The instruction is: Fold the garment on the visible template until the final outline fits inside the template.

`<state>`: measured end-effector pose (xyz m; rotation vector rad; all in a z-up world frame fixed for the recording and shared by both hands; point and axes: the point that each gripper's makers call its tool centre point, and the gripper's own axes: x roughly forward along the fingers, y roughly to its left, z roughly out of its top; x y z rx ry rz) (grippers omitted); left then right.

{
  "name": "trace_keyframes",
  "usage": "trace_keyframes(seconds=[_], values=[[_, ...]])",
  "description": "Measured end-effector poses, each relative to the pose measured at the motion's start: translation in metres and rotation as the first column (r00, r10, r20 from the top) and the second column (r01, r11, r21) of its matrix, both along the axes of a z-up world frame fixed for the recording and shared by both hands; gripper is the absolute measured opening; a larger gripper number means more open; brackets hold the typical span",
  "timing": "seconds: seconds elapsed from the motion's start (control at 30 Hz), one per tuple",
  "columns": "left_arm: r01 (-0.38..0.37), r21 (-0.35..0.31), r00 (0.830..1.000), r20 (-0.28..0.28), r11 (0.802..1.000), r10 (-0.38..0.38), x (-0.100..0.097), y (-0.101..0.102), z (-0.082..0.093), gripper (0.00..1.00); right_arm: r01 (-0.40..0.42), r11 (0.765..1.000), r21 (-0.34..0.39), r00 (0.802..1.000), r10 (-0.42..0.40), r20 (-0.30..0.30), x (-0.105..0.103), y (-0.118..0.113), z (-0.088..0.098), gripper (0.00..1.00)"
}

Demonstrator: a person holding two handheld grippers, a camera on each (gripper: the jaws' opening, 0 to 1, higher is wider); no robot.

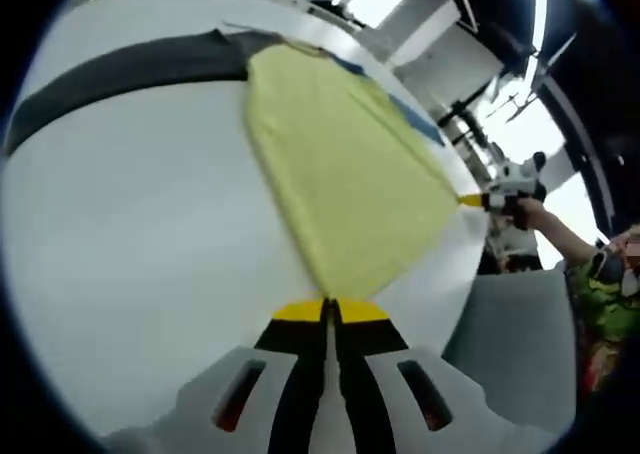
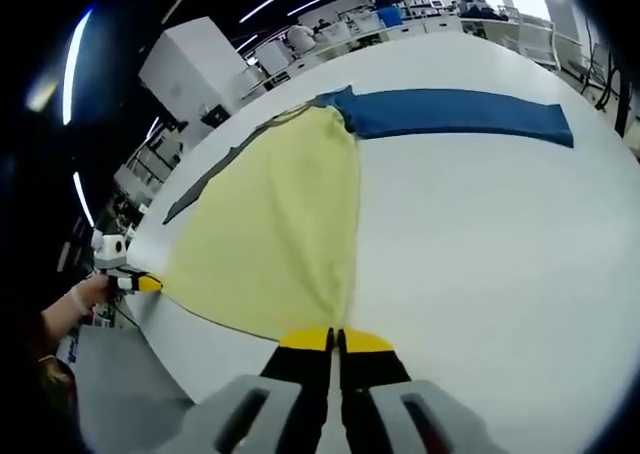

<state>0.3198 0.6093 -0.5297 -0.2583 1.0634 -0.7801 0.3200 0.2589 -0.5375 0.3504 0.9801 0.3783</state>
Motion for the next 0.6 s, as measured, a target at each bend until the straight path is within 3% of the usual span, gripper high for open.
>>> trace_keyframes(seconds=[0.6], values=[[-0.022,-0.019,0.996,-0.081,1.000,0.020,-0.016,0.017,-0.007,0.00,0.003,0.999,0.045,0.999,-0.001,-0.046,-0.022,0.000,-0.006,0.00]])
